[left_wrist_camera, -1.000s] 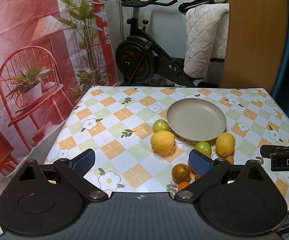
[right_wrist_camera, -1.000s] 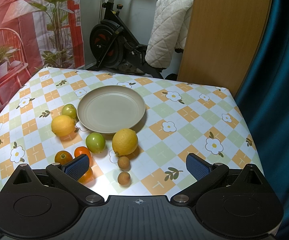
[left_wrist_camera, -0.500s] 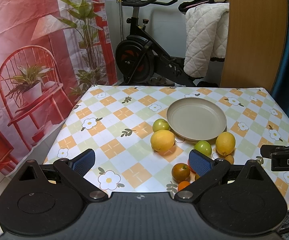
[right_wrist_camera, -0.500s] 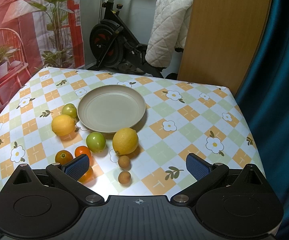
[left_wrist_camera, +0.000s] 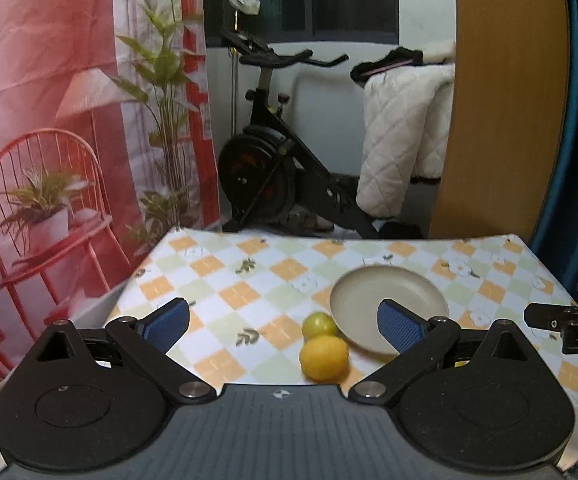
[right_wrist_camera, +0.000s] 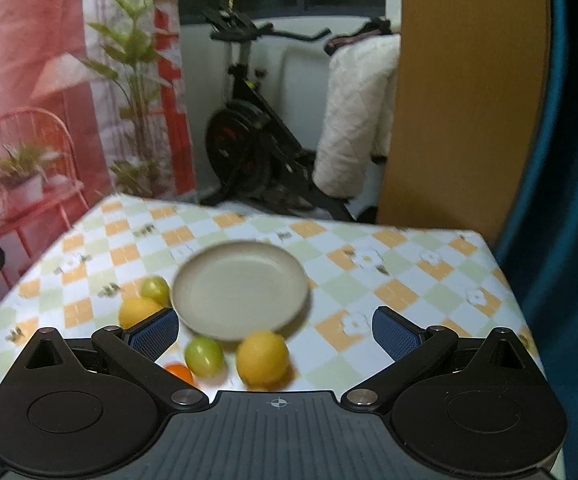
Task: Organize fruits
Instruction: 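Move both tools forward toward the fruits beside the plate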
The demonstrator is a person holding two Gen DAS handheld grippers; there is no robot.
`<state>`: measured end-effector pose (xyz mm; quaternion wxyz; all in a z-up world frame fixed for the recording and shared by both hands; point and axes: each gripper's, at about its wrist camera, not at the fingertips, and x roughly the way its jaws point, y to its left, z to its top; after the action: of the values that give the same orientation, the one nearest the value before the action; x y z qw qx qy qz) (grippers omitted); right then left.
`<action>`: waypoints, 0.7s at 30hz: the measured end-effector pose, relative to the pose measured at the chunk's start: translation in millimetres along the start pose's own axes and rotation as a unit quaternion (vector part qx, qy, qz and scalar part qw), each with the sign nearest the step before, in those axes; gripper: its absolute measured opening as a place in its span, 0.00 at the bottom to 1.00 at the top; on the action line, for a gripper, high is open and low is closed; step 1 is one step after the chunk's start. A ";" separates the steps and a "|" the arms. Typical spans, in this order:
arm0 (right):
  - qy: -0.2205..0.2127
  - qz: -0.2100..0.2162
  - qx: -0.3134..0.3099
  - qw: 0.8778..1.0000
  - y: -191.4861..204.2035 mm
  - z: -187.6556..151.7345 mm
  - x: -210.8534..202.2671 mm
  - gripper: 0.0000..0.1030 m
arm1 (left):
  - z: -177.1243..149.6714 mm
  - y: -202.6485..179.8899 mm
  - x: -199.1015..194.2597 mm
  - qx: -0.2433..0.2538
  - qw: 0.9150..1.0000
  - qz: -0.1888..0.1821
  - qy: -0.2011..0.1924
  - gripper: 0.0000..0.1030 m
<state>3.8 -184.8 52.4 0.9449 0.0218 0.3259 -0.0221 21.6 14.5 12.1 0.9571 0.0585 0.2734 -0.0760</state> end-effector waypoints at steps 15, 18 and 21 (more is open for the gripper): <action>-0.022 0.066 -0.039 0.997 22.6 18.1 22.3 1.00 | 3.8 -2.7 34.7 -0.014 0.998 0.031 0.053 0.99; -0.011 0.063 -0.049 0.997 29.3 10.0 29.0 0.99 | -2.5 0.5 39.0 -0.026 0.998 0.024 0.059 0.99; 0.001 0.052 -0.052 0.997 33.4 2.2 36.1 0.97 | -7.6 1.6 42.8 -0.031 0.997 0.021 0.064 0.99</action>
<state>35.4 -152.6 32.7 0.9443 -0.0104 0.3259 0.0441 53.9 12.4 -17.0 0.9404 0.0392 0.3350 -0.0436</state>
